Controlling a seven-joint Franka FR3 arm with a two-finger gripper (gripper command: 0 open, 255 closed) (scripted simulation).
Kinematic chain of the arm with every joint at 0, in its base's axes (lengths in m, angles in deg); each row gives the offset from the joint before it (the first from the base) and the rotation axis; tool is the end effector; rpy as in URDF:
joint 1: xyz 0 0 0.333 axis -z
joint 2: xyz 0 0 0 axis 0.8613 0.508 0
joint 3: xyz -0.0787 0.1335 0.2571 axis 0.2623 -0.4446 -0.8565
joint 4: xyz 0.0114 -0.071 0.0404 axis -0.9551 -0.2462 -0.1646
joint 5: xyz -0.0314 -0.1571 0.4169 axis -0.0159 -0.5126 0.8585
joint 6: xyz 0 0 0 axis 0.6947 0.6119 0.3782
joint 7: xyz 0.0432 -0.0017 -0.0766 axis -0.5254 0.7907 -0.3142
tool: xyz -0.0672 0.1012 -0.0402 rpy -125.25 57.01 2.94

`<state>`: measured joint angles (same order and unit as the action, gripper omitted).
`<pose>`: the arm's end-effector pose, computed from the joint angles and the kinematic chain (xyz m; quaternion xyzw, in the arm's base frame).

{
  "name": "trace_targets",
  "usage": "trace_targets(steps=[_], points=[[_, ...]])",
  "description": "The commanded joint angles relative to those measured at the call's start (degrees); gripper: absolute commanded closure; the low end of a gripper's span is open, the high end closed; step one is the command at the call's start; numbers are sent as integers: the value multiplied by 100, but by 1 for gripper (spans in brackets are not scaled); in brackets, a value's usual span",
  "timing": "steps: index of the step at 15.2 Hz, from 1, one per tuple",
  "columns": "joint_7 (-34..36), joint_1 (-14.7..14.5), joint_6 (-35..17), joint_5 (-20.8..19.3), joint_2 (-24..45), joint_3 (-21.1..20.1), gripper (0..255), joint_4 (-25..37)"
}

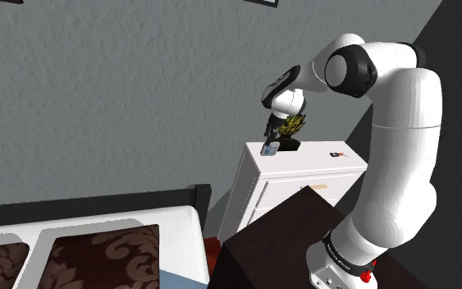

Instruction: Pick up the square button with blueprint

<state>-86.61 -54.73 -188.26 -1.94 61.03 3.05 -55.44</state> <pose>0.5626 -0.2813 0.1299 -0.9184 -0.3920 -0.0420 0.0348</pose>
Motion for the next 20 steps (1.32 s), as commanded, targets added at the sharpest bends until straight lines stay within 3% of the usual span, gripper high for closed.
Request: trace_targets(steps=[1, 9, 10, 20], points=[[-162, 109, -18, 91, 273, -109, 0, 220], [-342, 247, -317, 320, 685, -299, 0, 318], [-345, 244, -333, 326, 681, -303, 255, 299], [-315, 226, -273, 287, 621, -270, 255, 299]])
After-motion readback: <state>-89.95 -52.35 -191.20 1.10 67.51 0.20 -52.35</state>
